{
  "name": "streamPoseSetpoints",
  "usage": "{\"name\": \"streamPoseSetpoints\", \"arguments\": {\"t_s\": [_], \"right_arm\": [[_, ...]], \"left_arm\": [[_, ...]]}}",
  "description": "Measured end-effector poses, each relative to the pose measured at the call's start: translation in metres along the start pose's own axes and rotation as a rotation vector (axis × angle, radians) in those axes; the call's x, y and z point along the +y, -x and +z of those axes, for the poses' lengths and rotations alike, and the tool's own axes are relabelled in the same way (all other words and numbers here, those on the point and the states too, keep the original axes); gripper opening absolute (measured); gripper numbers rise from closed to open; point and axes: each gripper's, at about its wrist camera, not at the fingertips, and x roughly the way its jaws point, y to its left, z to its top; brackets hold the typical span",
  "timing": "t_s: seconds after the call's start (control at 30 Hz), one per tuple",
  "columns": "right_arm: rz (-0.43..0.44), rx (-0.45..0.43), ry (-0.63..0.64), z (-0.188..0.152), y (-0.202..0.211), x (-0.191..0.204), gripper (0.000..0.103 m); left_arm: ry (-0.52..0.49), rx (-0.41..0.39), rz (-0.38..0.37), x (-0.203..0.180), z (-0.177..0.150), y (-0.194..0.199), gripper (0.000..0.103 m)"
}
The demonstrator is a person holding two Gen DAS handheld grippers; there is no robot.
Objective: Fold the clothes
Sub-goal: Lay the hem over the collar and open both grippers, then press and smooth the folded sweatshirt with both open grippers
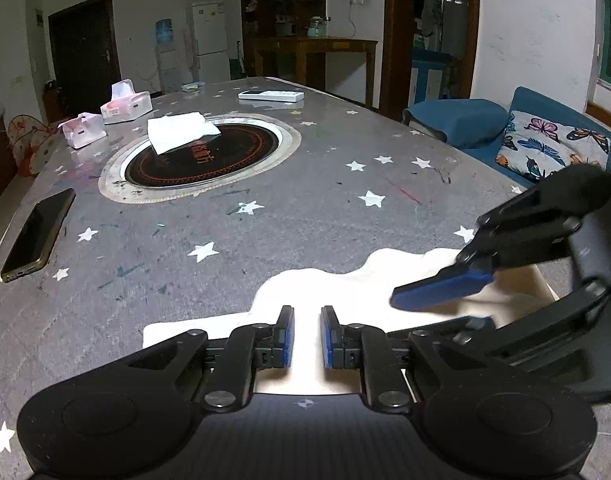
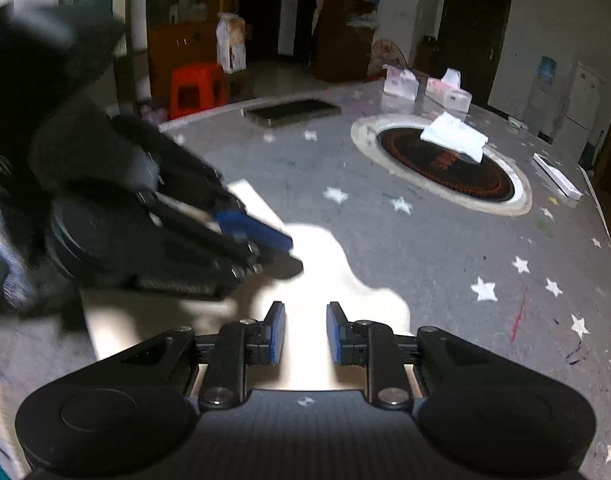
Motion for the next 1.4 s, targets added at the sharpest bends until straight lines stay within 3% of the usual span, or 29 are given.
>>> {"name": "streamPoseSetpoints", "arguments": {"t_s": [0.1,0.23,0.5,0.73,1.0,1.4], "right_arm": [[-0.004,-0.004,-0.007,0.001,0.002,0.0,0.021],[0.002,-0.029,-0.011,0.0,0.018,0.001,0.021],[0.046,-0.056,0.002,-0.025,0.058,0.018,0.021],[0.078,-0.07,-0.032,-0.048,0.068,0.026,0.022],[0.079,-0.066,-0.044,-0.061,0.06,0.022,0.026],[0.085,-0.086,-0.017,-0.082,0.079,0.021,0.026]], "left_arm": [[-0.001,-0.009,0.008,-0.002,-0.002,0.004,0.018],[-0.015,-0.063,0.023,-0.01,-0.005,0.022,0.027],[-0.006,-0.115,0.045,-0.018,-0.027,0.064,0.027],[0.107,-0.083,0.093,0.0,-0.054,0.065,0.027],[0.183,-0.086,0.077,0.005,-0.066,0.068,0.028],[0.214,-0.079,0.062,-0.016,-0.084,0.092,0.028]]}}
